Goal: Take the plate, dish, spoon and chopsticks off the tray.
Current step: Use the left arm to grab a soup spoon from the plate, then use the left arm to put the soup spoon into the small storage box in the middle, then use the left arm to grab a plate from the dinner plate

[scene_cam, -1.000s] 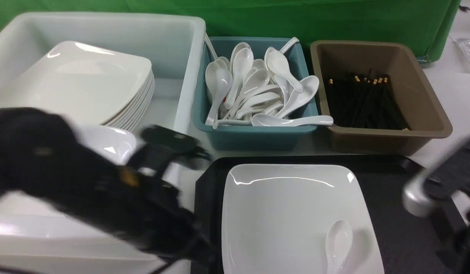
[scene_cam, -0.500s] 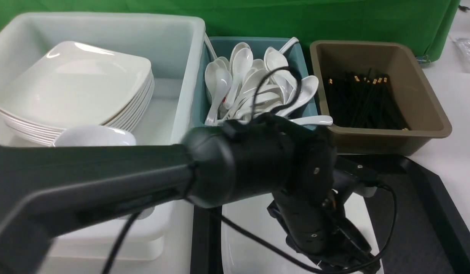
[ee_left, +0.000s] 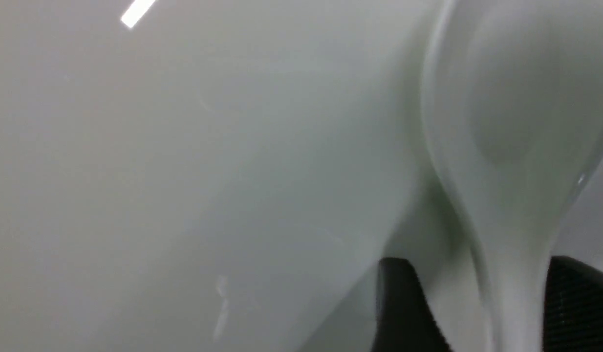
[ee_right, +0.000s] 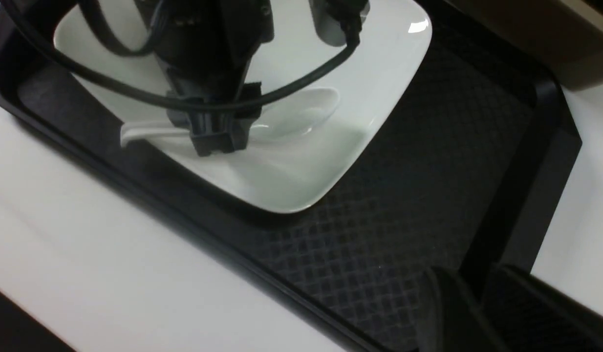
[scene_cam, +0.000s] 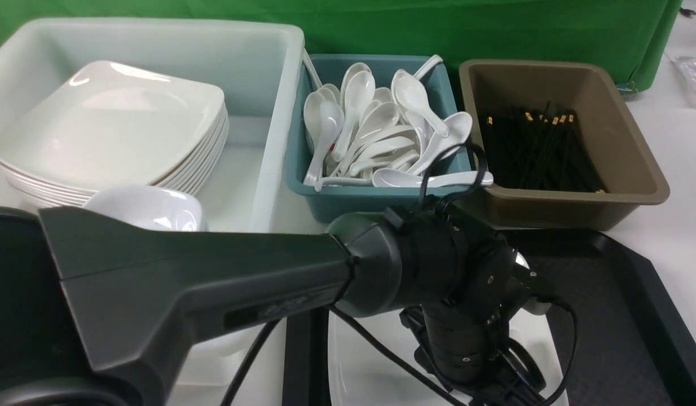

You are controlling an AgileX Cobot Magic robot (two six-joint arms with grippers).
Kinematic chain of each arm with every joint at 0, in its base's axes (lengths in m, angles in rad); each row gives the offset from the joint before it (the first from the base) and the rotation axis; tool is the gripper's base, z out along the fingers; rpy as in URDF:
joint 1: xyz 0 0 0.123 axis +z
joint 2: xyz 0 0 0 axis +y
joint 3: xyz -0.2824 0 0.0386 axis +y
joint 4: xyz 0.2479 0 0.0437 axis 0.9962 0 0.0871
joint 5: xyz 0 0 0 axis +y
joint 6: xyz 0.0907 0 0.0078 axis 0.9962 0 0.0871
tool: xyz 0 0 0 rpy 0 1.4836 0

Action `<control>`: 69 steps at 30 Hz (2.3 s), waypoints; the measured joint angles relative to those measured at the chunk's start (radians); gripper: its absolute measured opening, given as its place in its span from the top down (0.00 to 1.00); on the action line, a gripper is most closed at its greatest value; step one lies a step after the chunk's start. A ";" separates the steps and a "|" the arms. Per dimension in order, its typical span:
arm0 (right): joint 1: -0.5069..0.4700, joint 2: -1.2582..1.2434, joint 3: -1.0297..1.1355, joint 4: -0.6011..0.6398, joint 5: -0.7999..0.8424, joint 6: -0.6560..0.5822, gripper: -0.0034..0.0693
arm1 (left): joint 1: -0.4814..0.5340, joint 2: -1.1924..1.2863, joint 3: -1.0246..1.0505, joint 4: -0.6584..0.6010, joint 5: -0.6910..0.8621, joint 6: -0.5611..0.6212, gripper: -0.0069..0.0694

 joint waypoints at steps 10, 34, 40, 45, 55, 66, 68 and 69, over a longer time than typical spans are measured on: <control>0.000 0.000 0.000 -0.001 0.007 -0.004 0.72 | -0.001 -0.008 0.001 0.022 0.015 0.019 0.73; 0.000 0.000 0.000 0.009 0.037 0.090 0.69 | 0.478 0.033 -0.348 0.244 -0.455 -0.015 0.28; 0.000 0.000 0.000 0.013 0.037 0.092 0.69 | 0.437 -0.120 -0.349 0.211 -0.252 0.043 0.21; 0.000 0.000 0.000 0.012 0.037 0.089 0.68 | 0.265 -0.317 -0.170 0.211 0.001 0.374 0.78; 0.000 0.000 0.000 0.012 0.034 0.087 0.68 | 0.031 -0.466 0.377 0.189 0.050 0.726 0.82; 0.000 0.000 0.000 0.012 0.034 0.094 0.68 | 0.013 -0.466 0.632 0.246 -0.236 0.849 0.37; 0.000 0.000 0.000 0.015 0.034 0.094 0.68 | 0.015 -0.456 0.659 0.308 -0.306 0.855 0.28; 0.000 0.000 0.000 0.017 0.034 0.094 0.68 | 0.015 -0.447 0.664 0.328 -0.328 0.856 0.26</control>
